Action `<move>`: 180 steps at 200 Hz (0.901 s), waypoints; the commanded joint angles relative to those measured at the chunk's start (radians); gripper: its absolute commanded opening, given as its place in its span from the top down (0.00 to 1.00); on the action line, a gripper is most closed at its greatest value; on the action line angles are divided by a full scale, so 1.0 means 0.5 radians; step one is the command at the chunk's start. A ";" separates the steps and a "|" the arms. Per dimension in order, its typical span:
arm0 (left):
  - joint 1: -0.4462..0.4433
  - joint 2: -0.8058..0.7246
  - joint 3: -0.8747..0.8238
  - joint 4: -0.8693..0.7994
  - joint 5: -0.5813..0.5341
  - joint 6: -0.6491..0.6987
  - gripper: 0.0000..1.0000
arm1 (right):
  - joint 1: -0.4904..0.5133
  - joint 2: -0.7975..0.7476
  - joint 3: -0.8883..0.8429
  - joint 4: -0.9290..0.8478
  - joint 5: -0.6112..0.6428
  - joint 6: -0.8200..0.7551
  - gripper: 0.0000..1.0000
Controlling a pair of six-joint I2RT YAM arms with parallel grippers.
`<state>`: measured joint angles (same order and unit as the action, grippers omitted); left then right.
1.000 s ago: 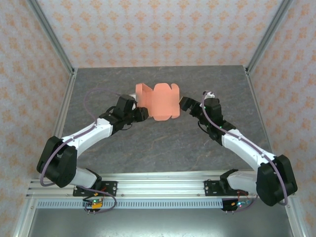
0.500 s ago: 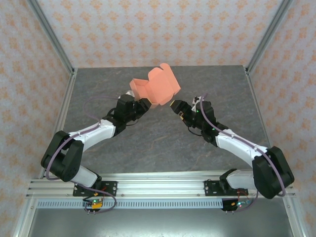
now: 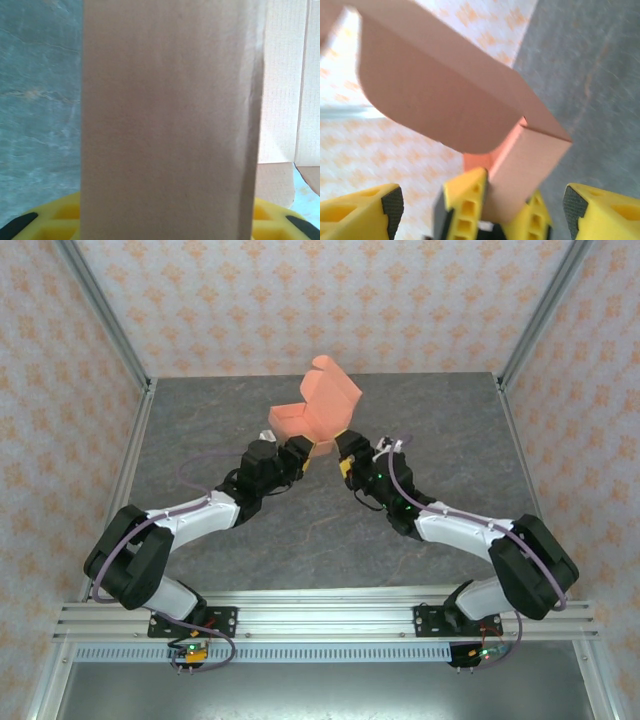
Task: Fold the paper box
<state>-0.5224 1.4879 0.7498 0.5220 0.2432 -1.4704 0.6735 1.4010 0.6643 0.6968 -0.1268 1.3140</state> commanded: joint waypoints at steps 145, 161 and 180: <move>-0.161 0.045 0.078 0.315 -0.238 -0.476 0.64 | 0.110 0.599 0.127 0.961 0.298 0.566 0.21; -0.161 0.043 0.072 0.275 -0.241 -0.446 0.64 | 0.110 0.571 0.101 0.949 0.321 0.560 0.21; -0.161 0.049 0.043 0.247 -0.235 -0.444 0.64 | 0.110 0.536 0.096 0.911 0.297 0.532 0.21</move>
<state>-0.5854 1.5036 0.7677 0.6586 0.1215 -1.7042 0.7269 1.7069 0.7055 1.0977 0.0147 1.5787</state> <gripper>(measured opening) 0.429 0.793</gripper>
